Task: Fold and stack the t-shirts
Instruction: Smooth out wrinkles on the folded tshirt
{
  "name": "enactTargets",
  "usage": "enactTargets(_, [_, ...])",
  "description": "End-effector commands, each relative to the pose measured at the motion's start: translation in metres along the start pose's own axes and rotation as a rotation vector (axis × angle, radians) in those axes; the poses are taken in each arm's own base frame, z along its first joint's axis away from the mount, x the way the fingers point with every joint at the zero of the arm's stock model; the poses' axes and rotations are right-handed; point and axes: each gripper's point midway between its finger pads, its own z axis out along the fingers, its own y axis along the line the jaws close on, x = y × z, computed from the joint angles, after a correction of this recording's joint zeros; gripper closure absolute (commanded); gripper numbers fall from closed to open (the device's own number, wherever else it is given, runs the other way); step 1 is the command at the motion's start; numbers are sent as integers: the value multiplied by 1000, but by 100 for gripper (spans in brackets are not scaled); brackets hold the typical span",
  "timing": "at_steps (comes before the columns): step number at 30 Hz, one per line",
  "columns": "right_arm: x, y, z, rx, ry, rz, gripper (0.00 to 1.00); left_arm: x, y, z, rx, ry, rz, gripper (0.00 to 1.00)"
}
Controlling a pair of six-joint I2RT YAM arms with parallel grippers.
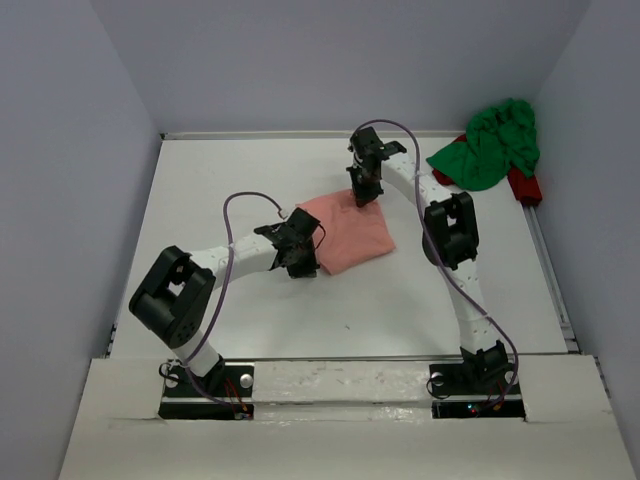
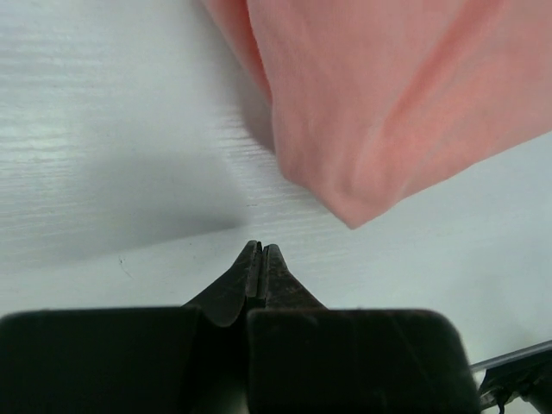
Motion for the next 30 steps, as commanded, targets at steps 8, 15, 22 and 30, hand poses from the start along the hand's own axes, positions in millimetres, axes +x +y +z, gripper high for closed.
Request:
enactTargets(8, [-37,0,-124,111,-229,-65,91,-77,-34,-47,-14,-214,63,100])
enactTargets(15, [-21,-14,-197,143,-326,-20,73,-114,-12,-56,-90,-250,20,86])
enactTargets(22, [27,-9,-164,76,-232,8,100,-135,-1,-36,-38,-190,-22,100])
enactTargets(30, [50,-16,-140,97,-187,11,100,-146,-43,-15,141,-136,11,100])
